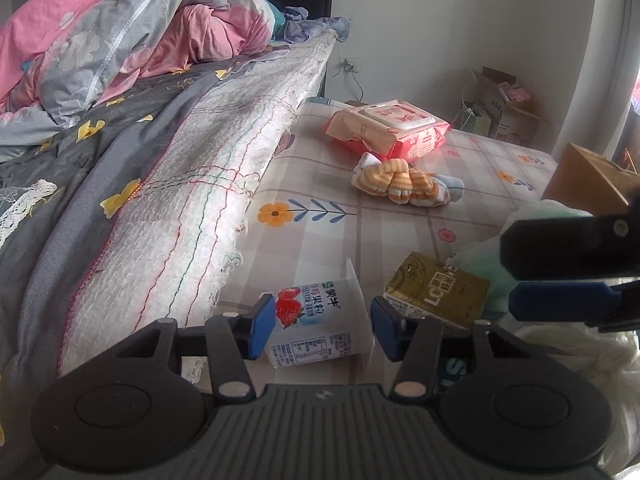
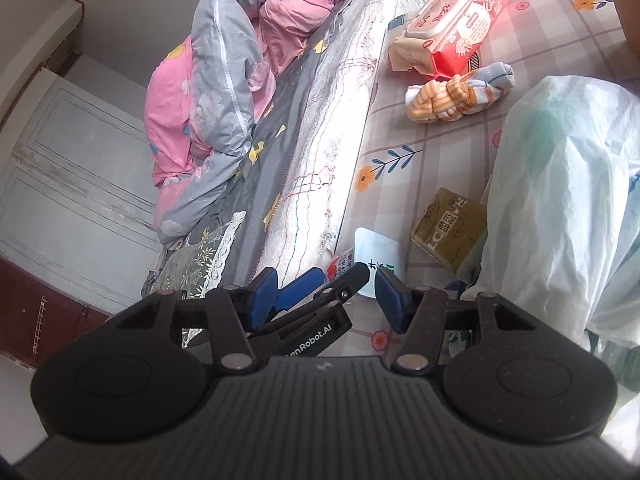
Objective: Organize soft objects
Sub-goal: 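Withdraw the right gripper from the box toward the white yogurt cup, then grasp the white yogurt cup with the right gripper and lift it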
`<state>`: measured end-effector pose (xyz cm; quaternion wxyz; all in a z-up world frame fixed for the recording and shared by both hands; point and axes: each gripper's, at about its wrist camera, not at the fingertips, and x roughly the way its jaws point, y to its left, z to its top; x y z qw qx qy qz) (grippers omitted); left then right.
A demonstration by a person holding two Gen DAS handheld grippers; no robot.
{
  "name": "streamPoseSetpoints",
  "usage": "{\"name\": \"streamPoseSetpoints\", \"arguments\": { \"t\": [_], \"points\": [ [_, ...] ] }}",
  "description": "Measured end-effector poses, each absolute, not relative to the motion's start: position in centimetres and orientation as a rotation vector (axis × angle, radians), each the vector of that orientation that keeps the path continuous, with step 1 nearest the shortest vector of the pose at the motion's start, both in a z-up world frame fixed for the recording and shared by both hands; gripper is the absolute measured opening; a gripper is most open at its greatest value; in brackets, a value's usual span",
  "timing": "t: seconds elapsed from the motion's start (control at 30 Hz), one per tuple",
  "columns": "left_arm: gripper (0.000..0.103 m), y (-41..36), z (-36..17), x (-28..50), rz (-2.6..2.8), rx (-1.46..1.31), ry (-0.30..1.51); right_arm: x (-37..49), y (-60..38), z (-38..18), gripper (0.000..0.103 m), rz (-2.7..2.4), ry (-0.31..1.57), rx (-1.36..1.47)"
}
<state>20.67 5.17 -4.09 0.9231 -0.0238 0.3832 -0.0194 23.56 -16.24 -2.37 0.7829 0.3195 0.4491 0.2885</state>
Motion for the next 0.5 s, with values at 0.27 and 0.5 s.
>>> {"name": "streamPoseSetpoints", "arguments": {
  "t": [0.27,0.5],
  "points": [
    [0.033,5.1,-3.8,20.5,-0.054,-0.095,0.810,22.3,-17.6,-2.4,0.054,0.612,0.952,0.716],
    [0.074,4.7,-4.3,21.6,0.030,-0.039,0.840,21.1,-18.1,-1.7,0.054,0.625,0.931,0.719]
  ]
}}
